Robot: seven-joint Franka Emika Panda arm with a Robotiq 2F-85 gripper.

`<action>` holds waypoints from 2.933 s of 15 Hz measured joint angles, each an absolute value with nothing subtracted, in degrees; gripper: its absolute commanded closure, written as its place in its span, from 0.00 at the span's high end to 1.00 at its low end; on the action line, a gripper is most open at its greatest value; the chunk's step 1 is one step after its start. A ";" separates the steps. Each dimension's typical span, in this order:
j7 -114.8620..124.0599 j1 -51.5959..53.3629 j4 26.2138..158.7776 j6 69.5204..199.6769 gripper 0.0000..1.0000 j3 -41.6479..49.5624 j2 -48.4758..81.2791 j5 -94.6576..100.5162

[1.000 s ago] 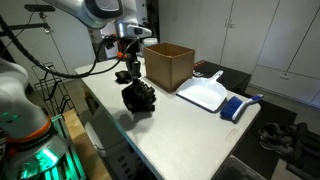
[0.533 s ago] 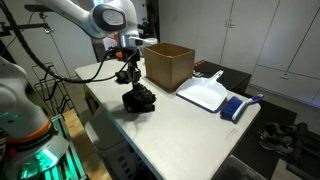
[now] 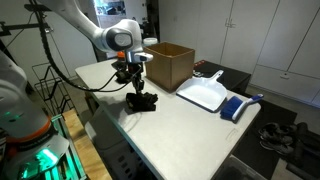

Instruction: Move the gloves to the right one by one

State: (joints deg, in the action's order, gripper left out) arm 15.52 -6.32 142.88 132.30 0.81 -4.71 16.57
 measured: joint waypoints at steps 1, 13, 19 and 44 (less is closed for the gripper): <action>14.78 -5.94 142.87 133.88 0.56 0.82 -4.26 14.85; -3.19 2.98 141.25 139.29 1.00 -0.72 -9.15 -8.82; -5.82 6.99 134.36 134.38 1.00 -3.09 -4.42 -15.61; -8.13 6.26 122.71 123.61 0.26 -5.20 6.16 -17.21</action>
